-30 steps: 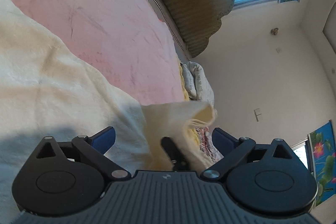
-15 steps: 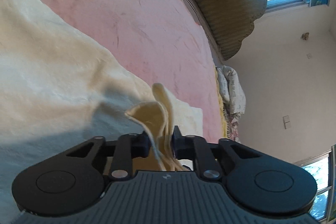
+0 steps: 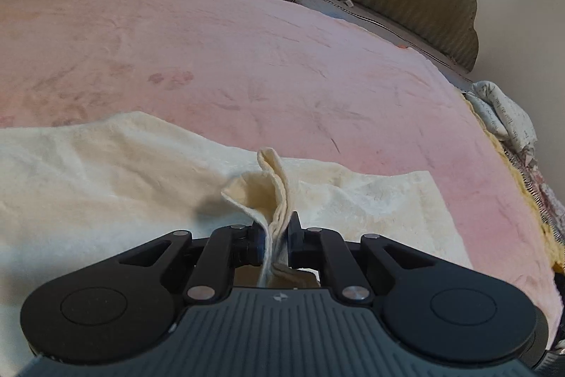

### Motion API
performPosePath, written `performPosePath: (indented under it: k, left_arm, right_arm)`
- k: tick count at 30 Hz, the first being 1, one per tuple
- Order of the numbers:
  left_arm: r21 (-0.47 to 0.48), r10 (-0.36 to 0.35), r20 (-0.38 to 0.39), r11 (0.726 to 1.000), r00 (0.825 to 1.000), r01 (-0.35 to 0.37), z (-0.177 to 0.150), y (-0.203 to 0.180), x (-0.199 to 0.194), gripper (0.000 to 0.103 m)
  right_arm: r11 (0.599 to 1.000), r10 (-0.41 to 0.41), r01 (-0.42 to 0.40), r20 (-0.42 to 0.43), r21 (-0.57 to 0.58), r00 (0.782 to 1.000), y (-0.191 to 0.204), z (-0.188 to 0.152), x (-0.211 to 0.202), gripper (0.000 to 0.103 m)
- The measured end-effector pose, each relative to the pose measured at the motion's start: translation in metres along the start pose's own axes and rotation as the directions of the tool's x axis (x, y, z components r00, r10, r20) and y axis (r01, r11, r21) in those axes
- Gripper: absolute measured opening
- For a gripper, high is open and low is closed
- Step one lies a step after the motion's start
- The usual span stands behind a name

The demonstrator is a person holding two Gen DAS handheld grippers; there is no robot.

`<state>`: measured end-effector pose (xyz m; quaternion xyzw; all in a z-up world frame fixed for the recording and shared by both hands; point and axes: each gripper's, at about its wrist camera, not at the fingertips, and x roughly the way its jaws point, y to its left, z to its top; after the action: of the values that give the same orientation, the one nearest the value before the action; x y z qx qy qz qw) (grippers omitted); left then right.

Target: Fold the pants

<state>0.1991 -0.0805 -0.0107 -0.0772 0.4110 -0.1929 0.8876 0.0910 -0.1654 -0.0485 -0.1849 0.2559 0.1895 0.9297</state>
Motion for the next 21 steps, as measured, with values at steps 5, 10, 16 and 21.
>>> performPosePath:
  k: [5, 10, 16, 21]
  left_arm:
    - [0.088, 0.046, 0.023, 0.995, 0.999, -0.047, -0.008, 0.006, 0.001, 0.027]
    - [0.001, 0.138, 0.052, 0.990, 0.989, -0.138, -0.007, 0.028, -0.012, 0.069]
    - [0.079, 0.268, 0.070, 0.959, 0.961, -0.273, -0.004, 0.027, -0.019, 0.082]
    - [0.145, 0.411, 0.129, 0.892, 0.902, -0.428, -0.008, 0.018, -0.024, 0.083]
  right_arm:
    - [0.998, -0.035, 0.035, 0.007, -0.056, 0.999, 0.016, -0.003, 0.015, 0.016]
    - [0.998, -0.009, 0.006, -0.049, -0.067, 0.999, 0.019, -0.009, 0.003, 0.037]
    - [0.950, 0.256, -0.274, 0.126, 0.151, 0.958, -0.019, -0.011, -0.065, 0.038]
    - [0.959, 0.191, -0.178, -0.038, 0.220, 0.981, -0.022, -0.023, -0.030, 0.038]
